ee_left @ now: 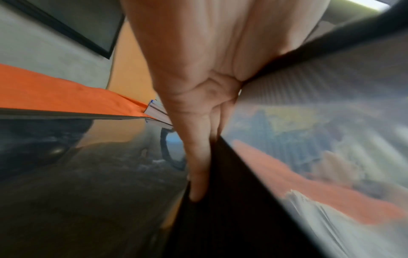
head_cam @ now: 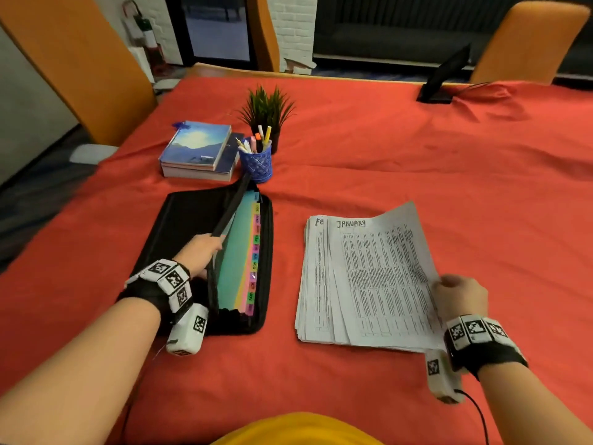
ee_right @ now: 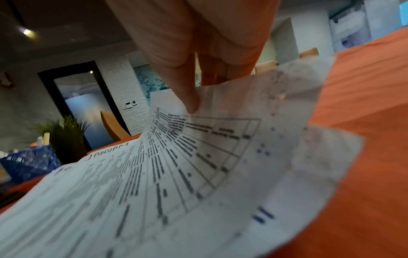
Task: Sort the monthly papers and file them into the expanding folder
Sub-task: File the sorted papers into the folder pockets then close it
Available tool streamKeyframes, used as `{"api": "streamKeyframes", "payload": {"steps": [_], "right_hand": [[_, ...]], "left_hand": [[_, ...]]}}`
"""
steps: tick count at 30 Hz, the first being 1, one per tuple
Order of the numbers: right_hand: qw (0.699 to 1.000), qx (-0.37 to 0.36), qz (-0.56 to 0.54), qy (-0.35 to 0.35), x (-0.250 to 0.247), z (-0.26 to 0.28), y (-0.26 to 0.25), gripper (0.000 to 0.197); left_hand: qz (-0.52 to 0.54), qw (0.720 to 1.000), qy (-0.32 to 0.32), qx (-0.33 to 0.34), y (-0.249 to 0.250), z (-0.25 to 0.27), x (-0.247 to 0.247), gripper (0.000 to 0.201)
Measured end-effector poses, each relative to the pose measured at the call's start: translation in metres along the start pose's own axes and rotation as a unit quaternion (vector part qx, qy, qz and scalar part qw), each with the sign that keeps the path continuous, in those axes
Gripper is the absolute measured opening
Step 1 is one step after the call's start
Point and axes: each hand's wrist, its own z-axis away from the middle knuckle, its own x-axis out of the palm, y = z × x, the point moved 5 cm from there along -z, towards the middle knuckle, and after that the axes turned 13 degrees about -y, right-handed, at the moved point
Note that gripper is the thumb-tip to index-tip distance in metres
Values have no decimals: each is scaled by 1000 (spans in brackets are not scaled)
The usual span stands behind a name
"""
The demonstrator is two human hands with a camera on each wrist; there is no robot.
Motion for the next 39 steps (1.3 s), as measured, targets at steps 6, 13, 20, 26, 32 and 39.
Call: {"api": "streamKeyframes", "payload": {"steps": [6, 13, 20, 26, 32, 39], "right_hand": [[999, -15, 28, 12, 3, 14, -7, 23], [996, 1, -78, -30, -9, 12, 0, 17], [987, -25, -127, -93, -2, 43, -14, 12], [971, -130, -184, -80, -35, 61, -64, 14], [940, -191, -239, -153, -60, 76, -138, 15], [932, -234, -179, -210, -52, 95, -209, 16]], "left_hand": [[52, 998, -13, 39, -11, -3, -13, 33], [50, 997, -25, 49, -6, 1, -12, 37], [44, 995, 5, 86, 1, 18, -22, 33], [53, 990, -9, 132, 3, 25, -31, 44], [63, 991, -12, 120, -6, 4, -36, 46], [18, 994, -15, 110, -4, 0, -35, 58]]}}
